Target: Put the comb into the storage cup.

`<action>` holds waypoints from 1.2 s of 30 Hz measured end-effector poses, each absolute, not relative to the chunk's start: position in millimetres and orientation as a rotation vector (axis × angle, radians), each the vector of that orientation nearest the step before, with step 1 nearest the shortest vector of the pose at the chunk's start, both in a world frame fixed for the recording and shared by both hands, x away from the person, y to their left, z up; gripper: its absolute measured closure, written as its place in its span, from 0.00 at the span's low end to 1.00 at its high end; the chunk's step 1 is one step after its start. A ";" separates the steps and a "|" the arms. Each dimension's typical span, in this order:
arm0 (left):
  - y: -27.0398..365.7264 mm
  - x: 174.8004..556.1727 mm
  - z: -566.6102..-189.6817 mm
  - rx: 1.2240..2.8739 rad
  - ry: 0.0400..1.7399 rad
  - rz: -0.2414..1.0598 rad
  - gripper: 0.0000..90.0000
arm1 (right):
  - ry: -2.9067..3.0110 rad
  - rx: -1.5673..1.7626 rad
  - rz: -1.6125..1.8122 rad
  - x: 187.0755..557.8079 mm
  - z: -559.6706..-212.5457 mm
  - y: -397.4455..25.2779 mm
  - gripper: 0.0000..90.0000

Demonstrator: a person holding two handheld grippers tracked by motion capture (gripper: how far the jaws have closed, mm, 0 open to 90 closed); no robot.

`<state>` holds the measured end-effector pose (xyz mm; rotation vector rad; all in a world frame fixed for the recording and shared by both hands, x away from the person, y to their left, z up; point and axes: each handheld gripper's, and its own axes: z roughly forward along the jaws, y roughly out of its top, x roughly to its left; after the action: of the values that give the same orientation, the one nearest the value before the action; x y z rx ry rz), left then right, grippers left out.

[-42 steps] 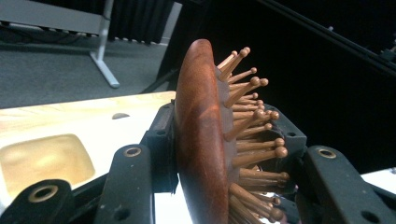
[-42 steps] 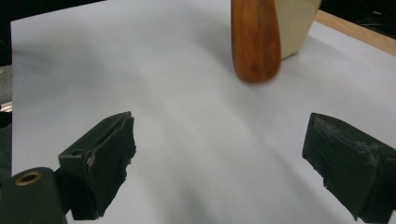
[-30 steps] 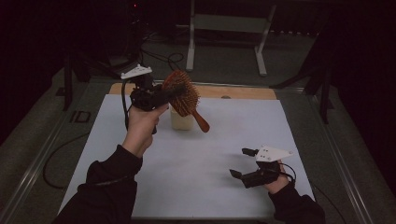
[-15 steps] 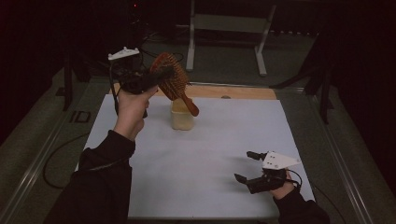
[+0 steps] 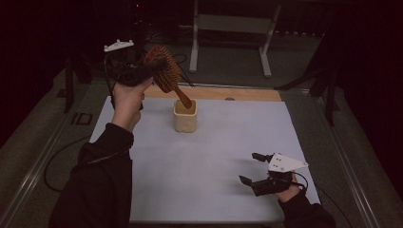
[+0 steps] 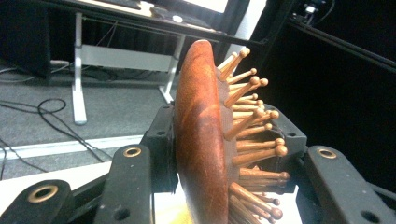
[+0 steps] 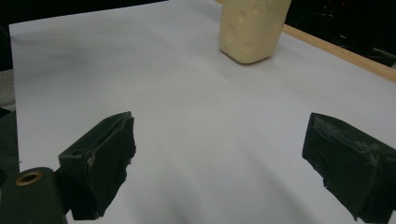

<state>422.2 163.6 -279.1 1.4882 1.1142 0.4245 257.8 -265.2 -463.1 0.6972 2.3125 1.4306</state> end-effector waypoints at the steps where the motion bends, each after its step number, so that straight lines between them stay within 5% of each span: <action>1: 163.6 422.2 -279.1 1.488 1.114 0.425 0.61 | 2.312 0.697 1.431 257.8 -463.1 -265.2 0.10; 36: 143.9 463.2 -359.7 1.505 1.265 0.343 0.61 | 2.325 0.699 1.415 257.9 -465.9 -263.0 0.10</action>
<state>463.2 143.9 -359.7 1.5054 1.2654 0.3430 257.9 -263.0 -465.9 0.6992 2.3254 1.4146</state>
